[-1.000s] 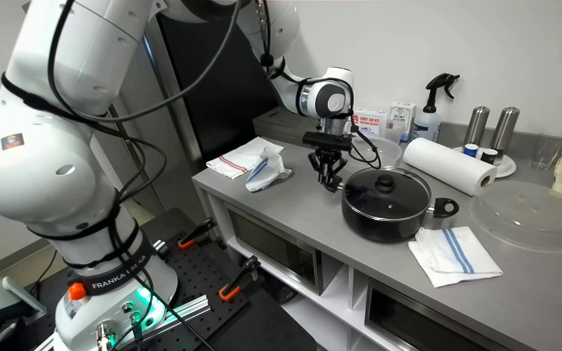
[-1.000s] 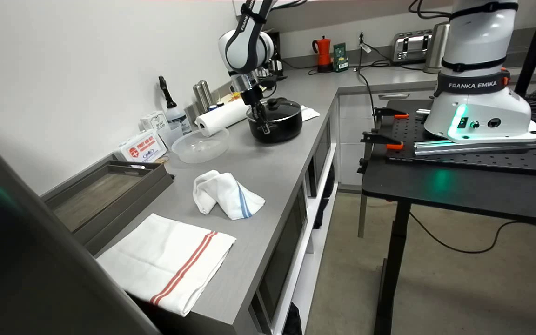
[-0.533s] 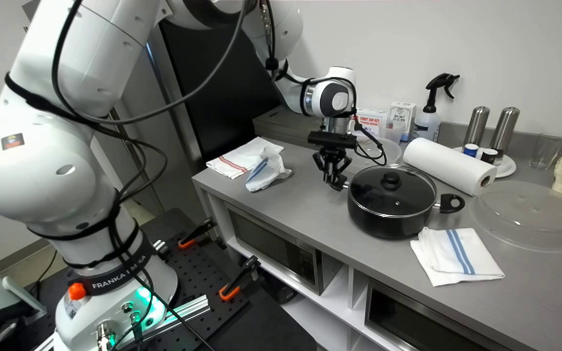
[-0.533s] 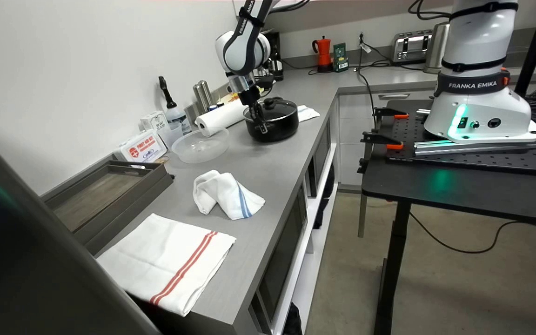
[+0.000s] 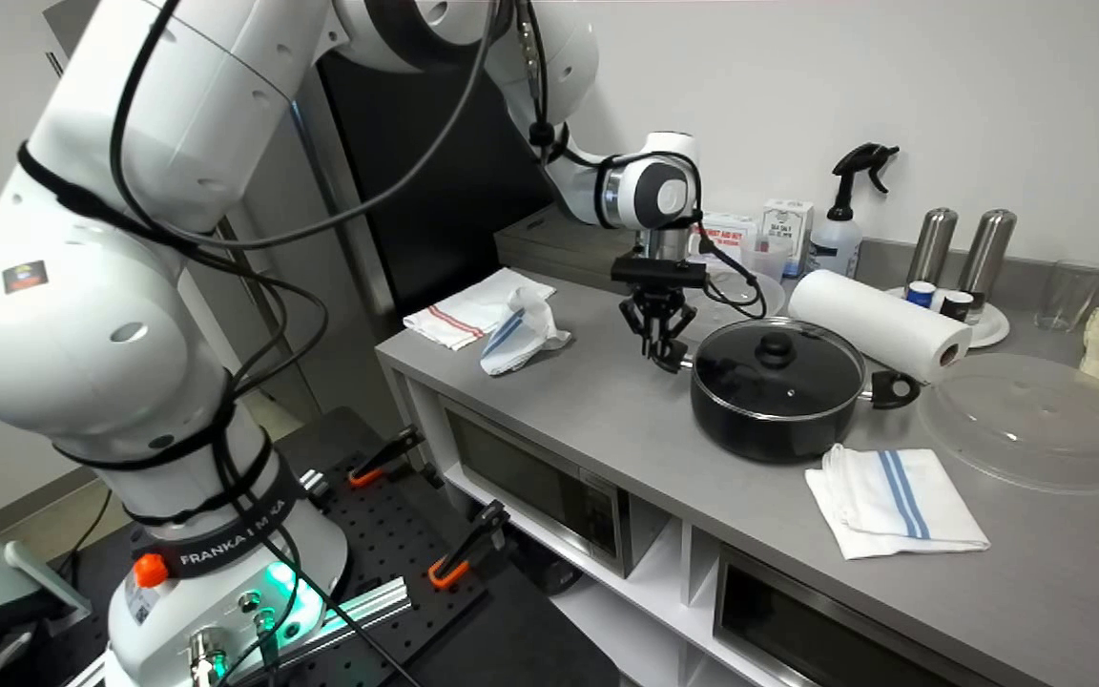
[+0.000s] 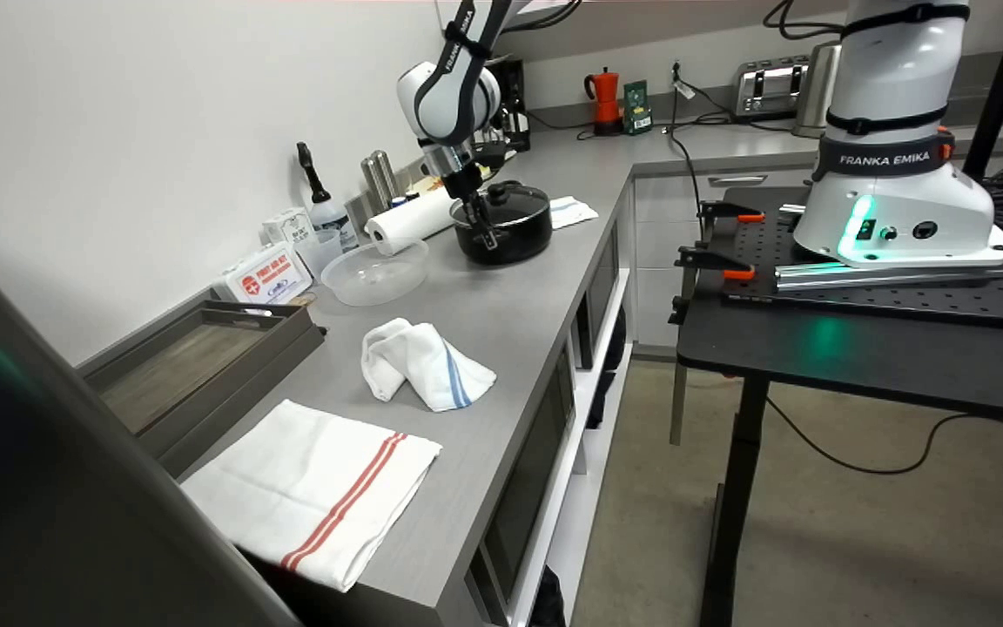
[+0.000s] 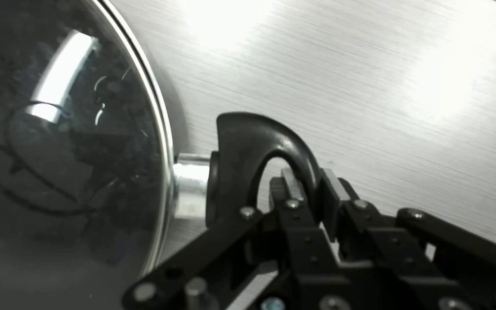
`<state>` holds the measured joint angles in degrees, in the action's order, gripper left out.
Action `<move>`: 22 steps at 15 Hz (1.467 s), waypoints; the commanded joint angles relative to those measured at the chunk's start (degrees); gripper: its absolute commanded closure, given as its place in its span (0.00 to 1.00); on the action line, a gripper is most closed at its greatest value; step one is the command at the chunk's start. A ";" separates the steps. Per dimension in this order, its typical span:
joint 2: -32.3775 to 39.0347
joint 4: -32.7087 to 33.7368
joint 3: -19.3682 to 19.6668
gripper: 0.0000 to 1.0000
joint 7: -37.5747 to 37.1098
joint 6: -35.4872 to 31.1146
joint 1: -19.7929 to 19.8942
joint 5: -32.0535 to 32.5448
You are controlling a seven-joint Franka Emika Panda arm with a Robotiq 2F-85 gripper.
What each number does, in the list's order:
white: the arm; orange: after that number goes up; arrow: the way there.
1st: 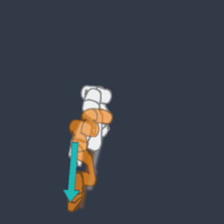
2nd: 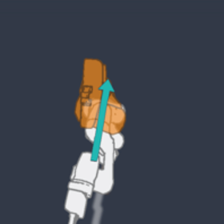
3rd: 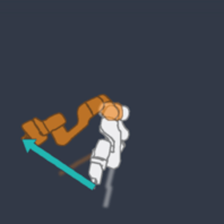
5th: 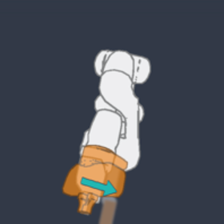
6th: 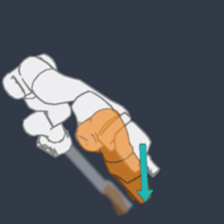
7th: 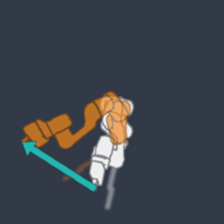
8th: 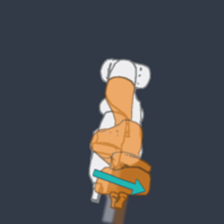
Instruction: Move the pot to the right
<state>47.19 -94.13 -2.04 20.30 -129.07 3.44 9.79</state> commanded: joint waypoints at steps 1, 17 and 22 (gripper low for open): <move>0.80 3.44 1.14 0.96 2.04 2.32 -1.19 3.29; 2.29 7.43 2.33 0.96 9.52 1.02 -1.29 12.48; 2.61 7.96 2.42 0.96 10.58 0.69 -0.90 12.37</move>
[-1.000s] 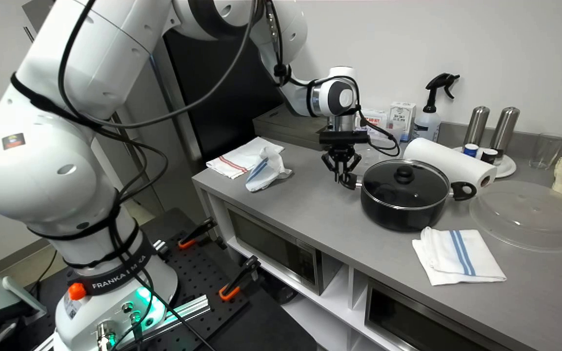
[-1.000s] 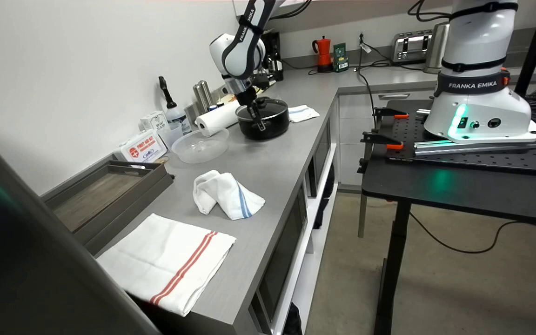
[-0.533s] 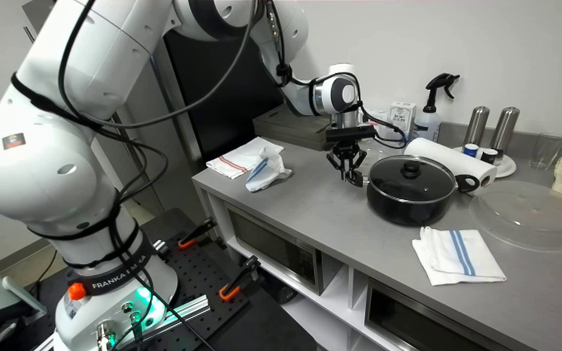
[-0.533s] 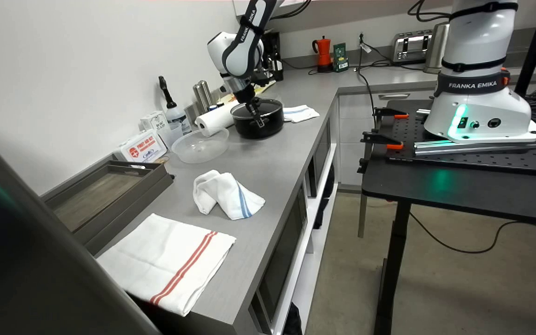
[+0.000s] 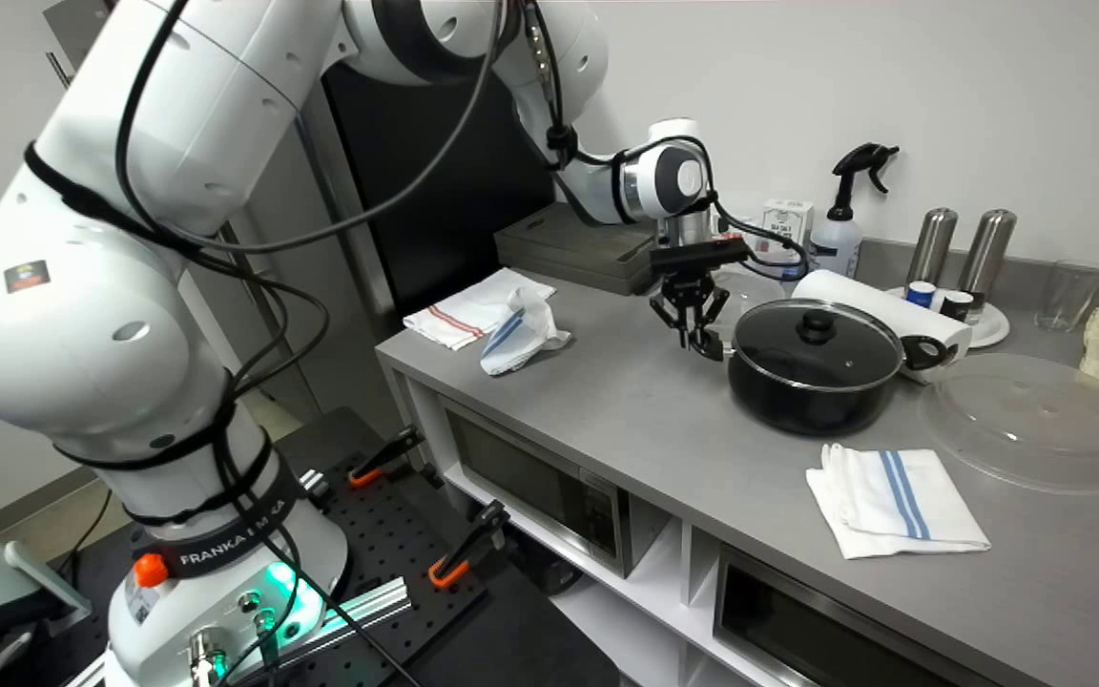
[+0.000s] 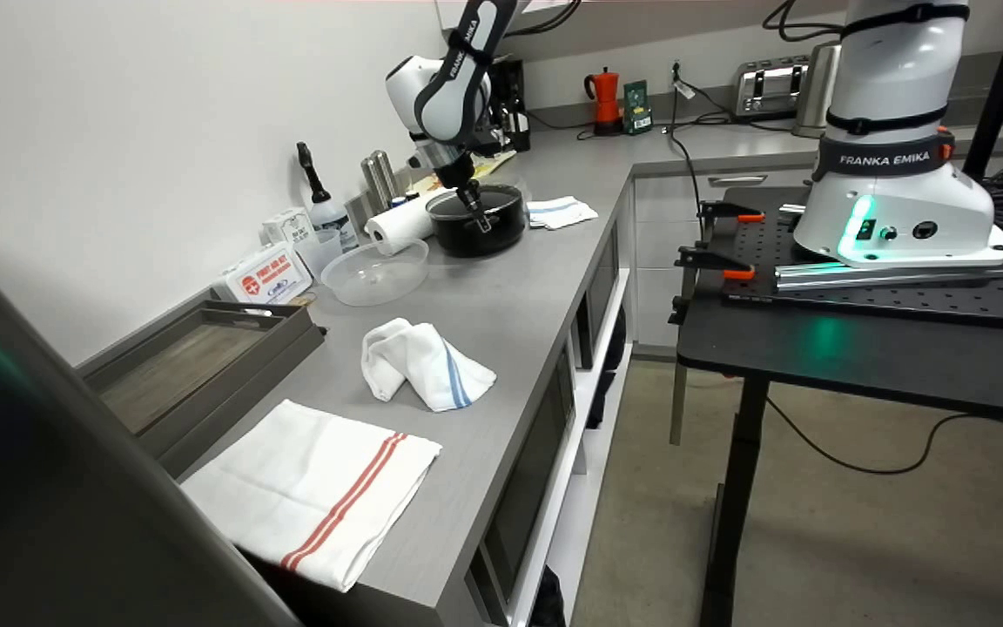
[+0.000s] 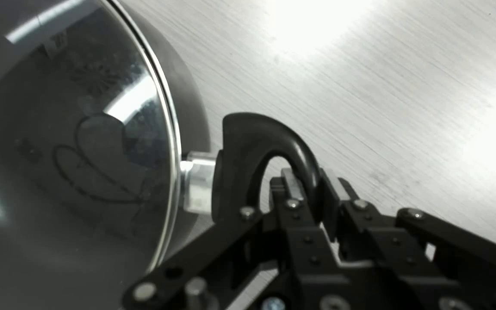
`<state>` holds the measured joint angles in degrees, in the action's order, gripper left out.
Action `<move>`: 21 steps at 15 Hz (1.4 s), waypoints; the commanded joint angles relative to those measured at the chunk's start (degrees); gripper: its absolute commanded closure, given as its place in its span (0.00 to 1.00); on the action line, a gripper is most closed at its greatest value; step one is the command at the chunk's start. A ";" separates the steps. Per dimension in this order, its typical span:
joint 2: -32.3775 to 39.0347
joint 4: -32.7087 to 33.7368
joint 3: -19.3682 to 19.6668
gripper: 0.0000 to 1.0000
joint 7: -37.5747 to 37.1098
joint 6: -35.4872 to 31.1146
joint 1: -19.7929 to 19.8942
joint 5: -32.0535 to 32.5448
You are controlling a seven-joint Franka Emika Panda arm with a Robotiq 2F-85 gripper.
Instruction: Move the pot to the right
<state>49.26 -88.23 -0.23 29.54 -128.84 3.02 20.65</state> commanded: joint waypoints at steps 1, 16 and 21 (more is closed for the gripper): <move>0.61 2.03 0.62 0.96 1.42 0.40 -0.46 1.50; -0.43 0.34 -0.45 0.45 1.78 0.41 0.30 0.07; -0.75 0.29 -0.54 0.08 1.78 0.30 0.33 0.03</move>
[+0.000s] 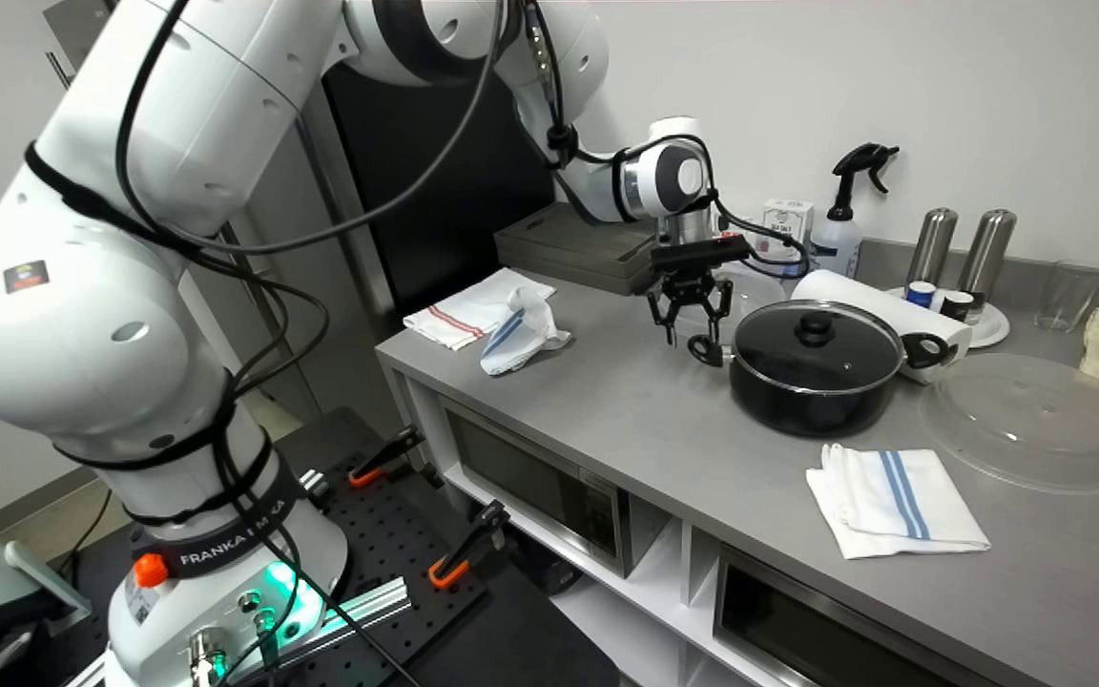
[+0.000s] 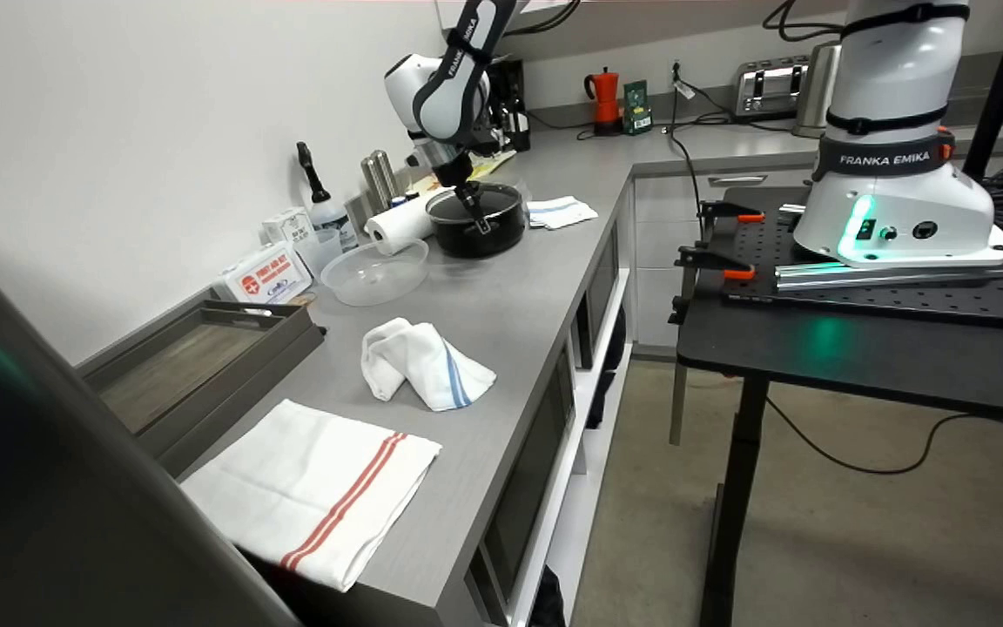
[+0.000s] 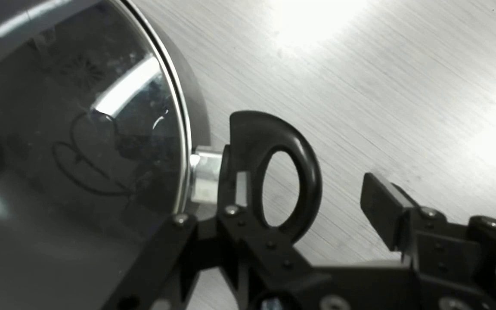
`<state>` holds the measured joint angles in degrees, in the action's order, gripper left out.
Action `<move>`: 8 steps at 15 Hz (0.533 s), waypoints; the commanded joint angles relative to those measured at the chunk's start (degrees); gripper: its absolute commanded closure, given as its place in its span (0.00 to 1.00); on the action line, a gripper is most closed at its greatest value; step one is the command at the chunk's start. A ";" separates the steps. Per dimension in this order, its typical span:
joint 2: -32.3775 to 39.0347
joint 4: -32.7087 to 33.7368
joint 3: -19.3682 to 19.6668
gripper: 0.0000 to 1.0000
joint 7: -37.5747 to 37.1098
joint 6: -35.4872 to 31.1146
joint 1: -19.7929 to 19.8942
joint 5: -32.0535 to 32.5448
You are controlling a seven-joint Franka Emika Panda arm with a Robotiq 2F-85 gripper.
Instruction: Move the pot to the right
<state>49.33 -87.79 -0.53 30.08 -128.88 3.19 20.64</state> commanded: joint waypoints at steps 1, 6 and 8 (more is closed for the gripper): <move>-0.92 -0.20 -0.27 0.02 1.25 0.30 0.21 0.00; -2.95 -1.57 -0.79 0.00 1.20 0.57 0.69 -0.95; -5.40 -3.32 -1.02 0.00 0.35 0.75 0.80 -1.77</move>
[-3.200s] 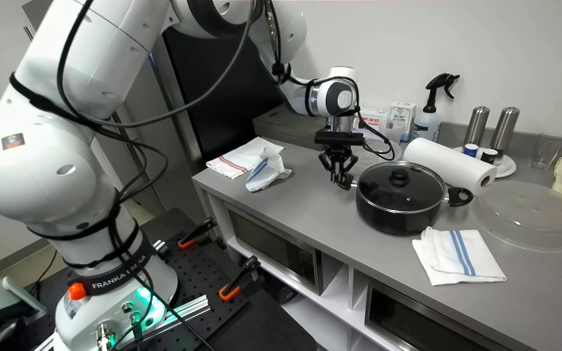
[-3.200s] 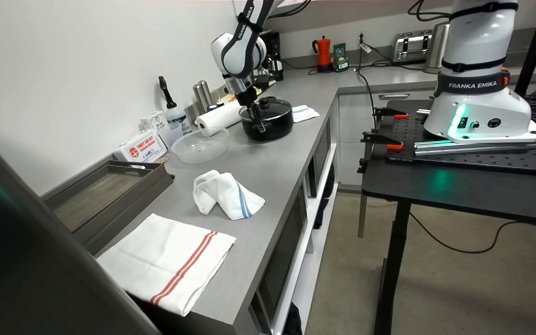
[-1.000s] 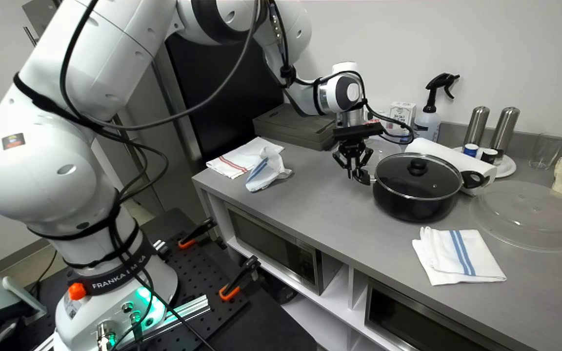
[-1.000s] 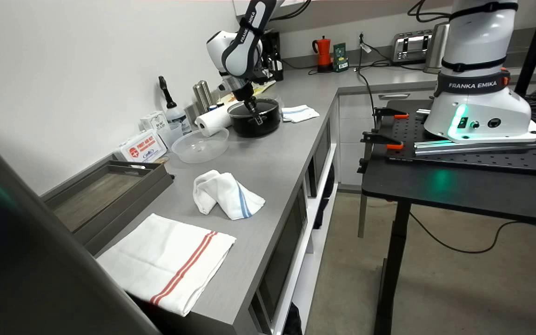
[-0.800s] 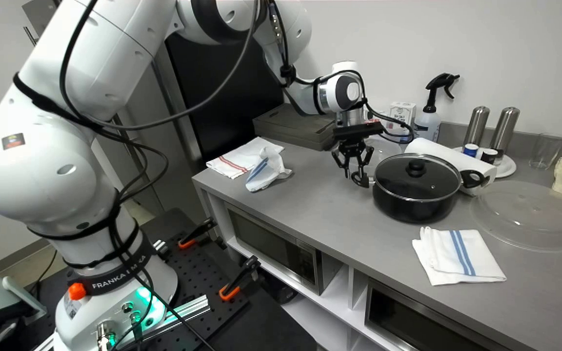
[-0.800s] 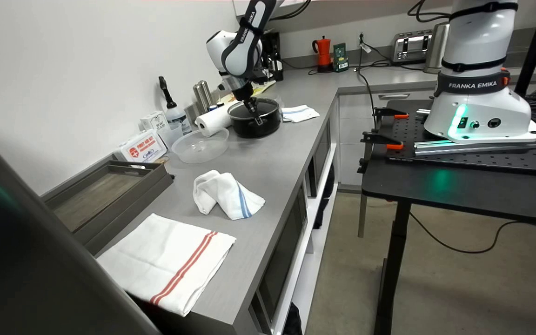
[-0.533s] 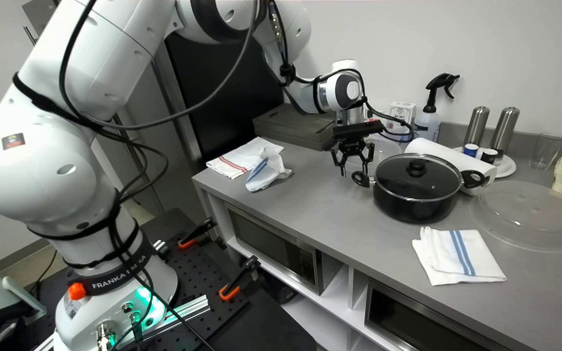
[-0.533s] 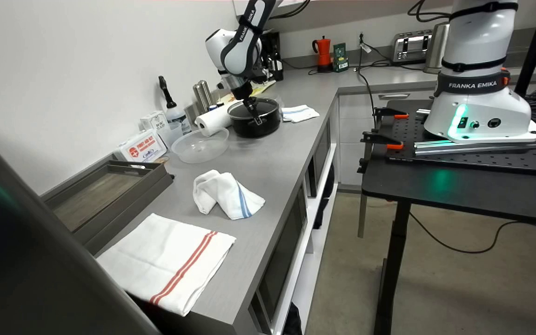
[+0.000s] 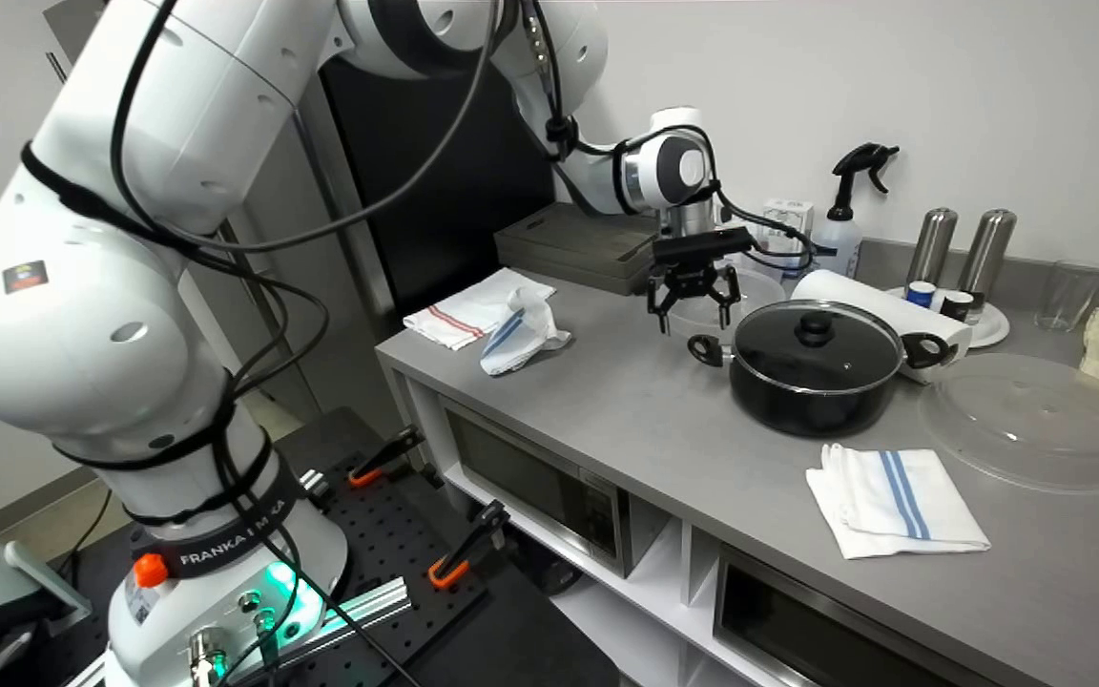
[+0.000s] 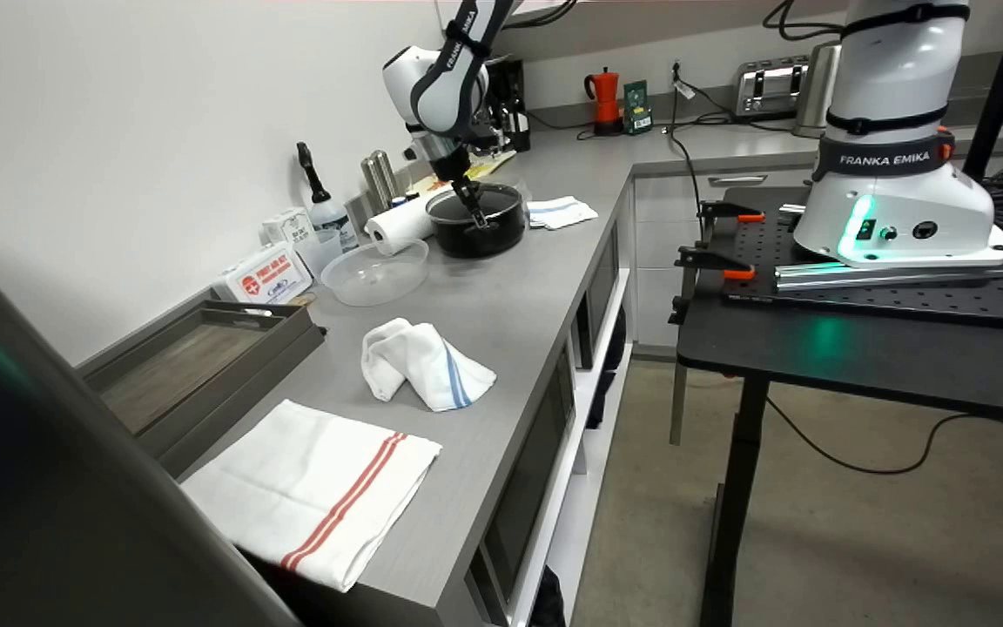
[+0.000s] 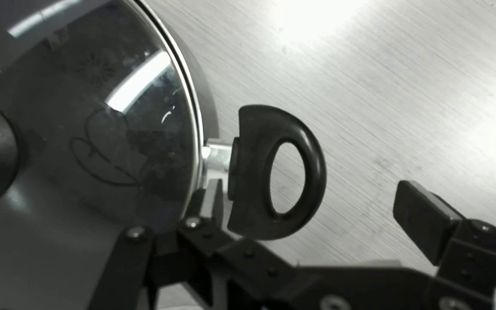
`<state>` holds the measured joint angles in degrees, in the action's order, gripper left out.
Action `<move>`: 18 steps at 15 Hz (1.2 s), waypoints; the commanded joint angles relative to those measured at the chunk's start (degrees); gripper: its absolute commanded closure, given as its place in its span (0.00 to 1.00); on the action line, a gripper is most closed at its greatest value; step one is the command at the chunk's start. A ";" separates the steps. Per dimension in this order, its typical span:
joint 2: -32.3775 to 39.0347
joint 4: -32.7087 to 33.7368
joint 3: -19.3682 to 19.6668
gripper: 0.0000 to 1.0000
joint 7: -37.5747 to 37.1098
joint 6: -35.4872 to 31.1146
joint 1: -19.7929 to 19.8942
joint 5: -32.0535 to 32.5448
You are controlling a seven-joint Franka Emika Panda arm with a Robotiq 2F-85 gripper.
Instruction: Move the pot to the right
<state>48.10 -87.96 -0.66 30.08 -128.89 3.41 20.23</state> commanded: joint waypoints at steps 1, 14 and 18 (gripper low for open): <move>-5.59 -4.27 -0.95 0.00 -0.43 0.62 0.63 -1.89; -26.99 -23.08 -1.61 0.00 -10.59 8.90 3.29 -21.35; -23.27 -18.87 -0.70 0.00 -9.24 8.47 2.36 -18.65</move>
<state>24.83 -106.91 -1.54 20.80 -120.53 5.93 1.66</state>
